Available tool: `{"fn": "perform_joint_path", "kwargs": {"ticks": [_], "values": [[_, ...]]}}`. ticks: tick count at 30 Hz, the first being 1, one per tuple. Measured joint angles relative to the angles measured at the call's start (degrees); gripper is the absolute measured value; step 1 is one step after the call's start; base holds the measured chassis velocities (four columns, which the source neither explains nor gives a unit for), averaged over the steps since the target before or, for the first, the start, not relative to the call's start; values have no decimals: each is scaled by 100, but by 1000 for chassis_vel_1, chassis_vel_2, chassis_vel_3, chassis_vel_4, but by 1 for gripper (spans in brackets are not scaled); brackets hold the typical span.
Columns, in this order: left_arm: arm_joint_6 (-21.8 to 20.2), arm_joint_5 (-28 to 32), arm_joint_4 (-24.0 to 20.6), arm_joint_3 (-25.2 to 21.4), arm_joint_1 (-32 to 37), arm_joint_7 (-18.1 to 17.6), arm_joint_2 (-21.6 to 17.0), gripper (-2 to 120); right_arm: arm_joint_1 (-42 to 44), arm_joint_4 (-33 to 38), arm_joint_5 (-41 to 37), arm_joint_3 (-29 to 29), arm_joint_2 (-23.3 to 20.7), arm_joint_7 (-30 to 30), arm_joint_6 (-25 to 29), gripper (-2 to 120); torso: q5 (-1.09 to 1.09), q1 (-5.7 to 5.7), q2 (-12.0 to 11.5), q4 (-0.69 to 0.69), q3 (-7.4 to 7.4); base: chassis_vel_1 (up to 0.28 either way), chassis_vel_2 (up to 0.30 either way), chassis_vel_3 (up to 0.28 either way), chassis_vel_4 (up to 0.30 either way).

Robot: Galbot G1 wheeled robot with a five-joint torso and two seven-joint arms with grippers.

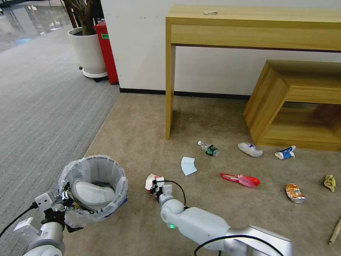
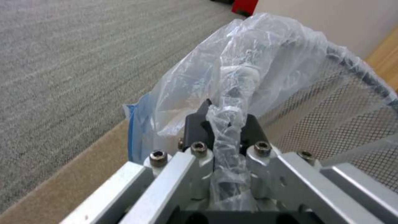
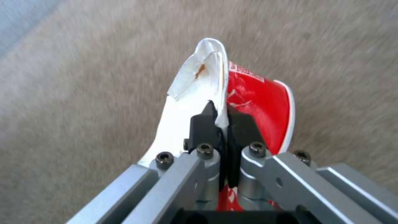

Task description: Pick up the trash bin and place the garbage on the floor into it.

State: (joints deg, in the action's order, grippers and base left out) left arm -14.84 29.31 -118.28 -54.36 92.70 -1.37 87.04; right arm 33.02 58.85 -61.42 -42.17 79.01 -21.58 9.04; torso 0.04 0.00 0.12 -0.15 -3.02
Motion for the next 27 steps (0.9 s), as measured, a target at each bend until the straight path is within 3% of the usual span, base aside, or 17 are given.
{"fn": "perform_joint_path", "kwargs": {"ticks": [6, 8, 10, 12, 17, 23, 27], "values": [[-14, -4, 103, 47, -43, -4, -12, 3, 49, 926, -7, 172, -558, 505, 311, 0, 1, 0, 0, 1, 0, 0, 0, 0, 0], [-16, -12, 166, 57, -70, -8, -34, 3, 77, 1527, 1, 284, -1032, 974, 572, 0, 2, 0, 0, 2, 0, 0, 0, 0, 0], [-16, -13, 183, 58, -74, -8, -38, 3, 83, 1628, 0, 312, -1111, 1040, 615, 0, 1, 0, 0, 1, 0, 0, 0, 0, 0], [-17, -15, 231, 59, -96, -10, -55, 3, 110, 2112, 49, 451, -1579, 1330, 834, 0, 2, 0, 0, 0, 0, 0, 0, 0, 0], [-23, -23, 261, 70, -109, -13, -58, 3, 100, 2657, 69, 563, -2018, 1634, 1071, 0, 2, 0, 0, 0, 0, 0, 0, 0, 0], [-123, 25, 184, 121, -72, -24, -63, 3, -63, 3266, -90, 518, -2275, 2282, 1349, 0, 1, 0, 0, 2, 0, 0, 0, 0, 0], [-381, 315, -188, 196, -16, -146, -108, 3, -433, 3882, -414, 301, -2349, 3056, 1574, 0, 0, 0, 0, 2, 0, 0, 0, 0, 0]]}}
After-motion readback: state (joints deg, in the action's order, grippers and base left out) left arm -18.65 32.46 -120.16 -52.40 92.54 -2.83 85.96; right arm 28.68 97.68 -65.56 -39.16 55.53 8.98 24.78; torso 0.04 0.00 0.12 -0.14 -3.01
